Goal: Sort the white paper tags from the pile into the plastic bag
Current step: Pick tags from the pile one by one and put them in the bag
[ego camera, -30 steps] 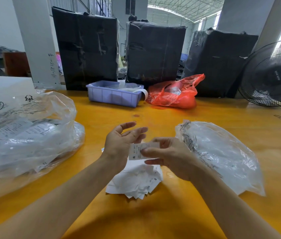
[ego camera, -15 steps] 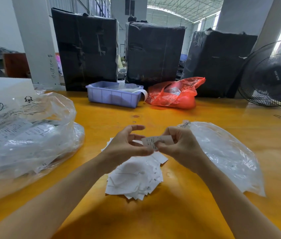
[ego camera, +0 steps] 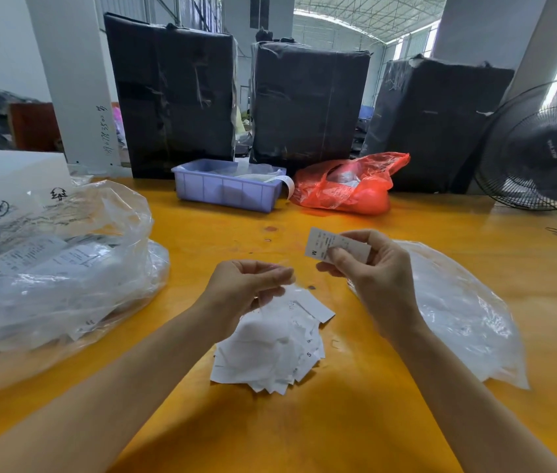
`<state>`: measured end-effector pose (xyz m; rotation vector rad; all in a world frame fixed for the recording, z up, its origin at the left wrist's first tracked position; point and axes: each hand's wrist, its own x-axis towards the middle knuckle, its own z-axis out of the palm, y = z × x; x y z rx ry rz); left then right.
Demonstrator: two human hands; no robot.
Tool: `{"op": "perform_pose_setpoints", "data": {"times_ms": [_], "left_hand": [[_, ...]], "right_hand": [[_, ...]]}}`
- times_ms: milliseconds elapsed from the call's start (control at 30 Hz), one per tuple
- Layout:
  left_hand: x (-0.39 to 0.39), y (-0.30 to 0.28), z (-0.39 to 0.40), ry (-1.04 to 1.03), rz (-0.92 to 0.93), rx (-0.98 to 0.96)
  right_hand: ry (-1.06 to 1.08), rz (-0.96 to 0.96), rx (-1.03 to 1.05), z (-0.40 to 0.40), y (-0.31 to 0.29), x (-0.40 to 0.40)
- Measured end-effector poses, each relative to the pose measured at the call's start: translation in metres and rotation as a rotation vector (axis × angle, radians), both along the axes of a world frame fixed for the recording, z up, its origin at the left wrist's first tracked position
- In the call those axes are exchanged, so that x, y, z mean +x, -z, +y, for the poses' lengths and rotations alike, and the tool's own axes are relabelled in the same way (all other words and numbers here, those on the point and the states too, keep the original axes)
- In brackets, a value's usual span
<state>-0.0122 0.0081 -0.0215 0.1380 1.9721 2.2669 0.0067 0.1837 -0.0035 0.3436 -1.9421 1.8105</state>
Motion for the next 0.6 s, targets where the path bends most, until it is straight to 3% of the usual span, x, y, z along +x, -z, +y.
{"op": "perform_pose_setpoints", "data": {"times_ms": [600], "left_hand": [[-0.0023,-0.0003,0.0020,0.022,-0.093,0.147]], "right_hand": [[0.041,0.048,0.252,-0.0086,0.0079,0.0007]]}}
